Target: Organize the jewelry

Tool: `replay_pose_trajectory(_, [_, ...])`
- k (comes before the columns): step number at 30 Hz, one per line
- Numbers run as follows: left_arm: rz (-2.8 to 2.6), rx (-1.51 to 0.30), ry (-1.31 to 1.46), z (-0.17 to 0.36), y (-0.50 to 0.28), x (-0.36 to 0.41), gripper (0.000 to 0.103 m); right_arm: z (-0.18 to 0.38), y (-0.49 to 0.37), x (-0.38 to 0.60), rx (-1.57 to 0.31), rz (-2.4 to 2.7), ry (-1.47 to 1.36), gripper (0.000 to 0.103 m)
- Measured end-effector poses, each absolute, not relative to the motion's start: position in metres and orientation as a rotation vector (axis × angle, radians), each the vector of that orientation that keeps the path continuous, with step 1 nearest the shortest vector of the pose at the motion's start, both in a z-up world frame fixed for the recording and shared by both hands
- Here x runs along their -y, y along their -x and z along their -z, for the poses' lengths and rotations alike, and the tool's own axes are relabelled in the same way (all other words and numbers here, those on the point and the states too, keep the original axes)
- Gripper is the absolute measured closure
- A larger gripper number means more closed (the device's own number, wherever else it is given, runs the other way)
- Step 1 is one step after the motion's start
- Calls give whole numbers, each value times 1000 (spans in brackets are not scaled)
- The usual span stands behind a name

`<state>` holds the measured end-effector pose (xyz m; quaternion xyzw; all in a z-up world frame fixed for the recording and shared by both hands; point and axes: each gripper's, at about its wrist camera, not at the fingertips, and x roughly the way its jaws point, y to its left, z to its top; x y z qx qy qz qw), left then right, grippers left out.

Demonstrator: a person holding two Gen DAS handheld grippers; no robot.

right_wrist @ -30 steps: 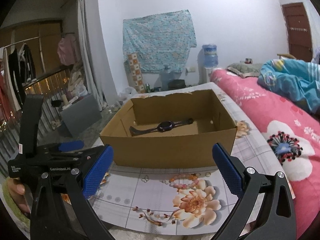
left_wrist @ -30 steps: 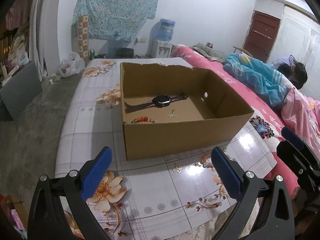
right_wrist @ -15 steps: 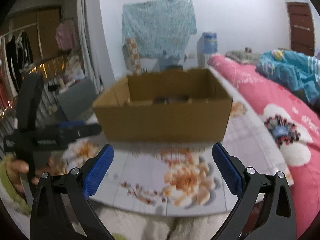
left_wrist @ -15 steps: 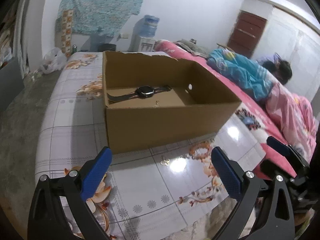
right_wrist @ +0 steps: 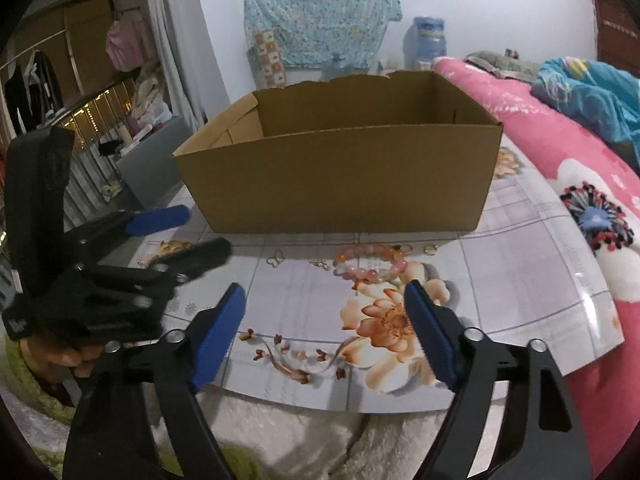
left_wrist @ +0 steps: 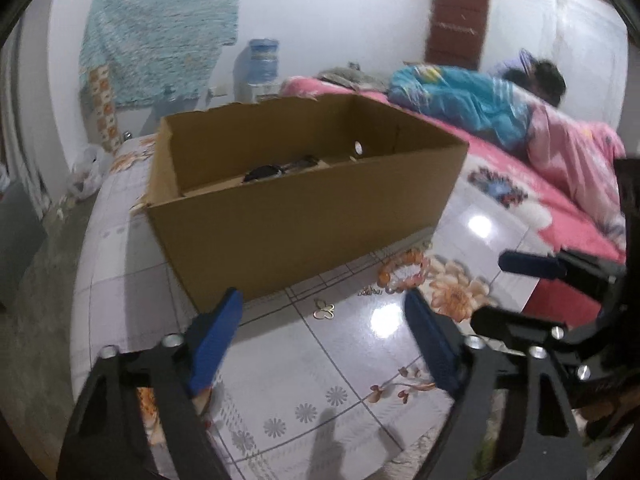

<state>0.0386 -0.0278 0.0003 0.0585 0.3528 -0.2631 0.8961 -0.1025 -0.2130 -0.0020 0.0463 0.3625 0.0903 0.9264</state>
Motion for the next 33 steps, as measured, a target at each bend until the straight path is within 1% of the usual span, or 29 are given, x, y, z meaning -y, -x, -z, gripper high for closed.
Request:
replay_pose_trajectory(2, [567,-750,-157,5,-43,36,35,6,98,214,-757,-188,-102,30])
replay_pose_trajectory(4, [584,-776,-195,12,-49,43,42,8,94,215,-766,-189,-105,31])
replay_pose_trajectory(6, [600,-802,-217,18,-54,49,53,9,92,216,-775,-191,-109,31])
replay_pose_trajectory(7, [615,-820,-223,22,-58,51,56,10,90,216,-778,-191,-112,31])
replay_pose_trajectory(9, [633,-847,-225,28,-66,55,66,11,89,216,-783,-195,-116,31])
replay_pose_trajectory(12, [644,-873,-232,35,-75,57,75,14,86,216,-789,-200,-119,31])
replay_pose_trajectory(17, [641,-928,-273,47,-83,60,82,16,83,220,-796,-200,-130,31])
replay_pose_trajectory(20, [636,-923,-294,50,-82,61,83,17,81,220,-798,-200,-136,31])
replay_pose_trajectory(22, [633,-918,-305,50,-82,61,88,17,81,221,-800,-203,-139,31])
replay_pose_trajectory(23, [629,-916,-308,50,-82,61,90,18,80,221,-801,-203,-140,33])
replay_pose_trajectory(33, [638,-916,-308,49,-80,56,90,16,79,223,-796,-196,-146,34])
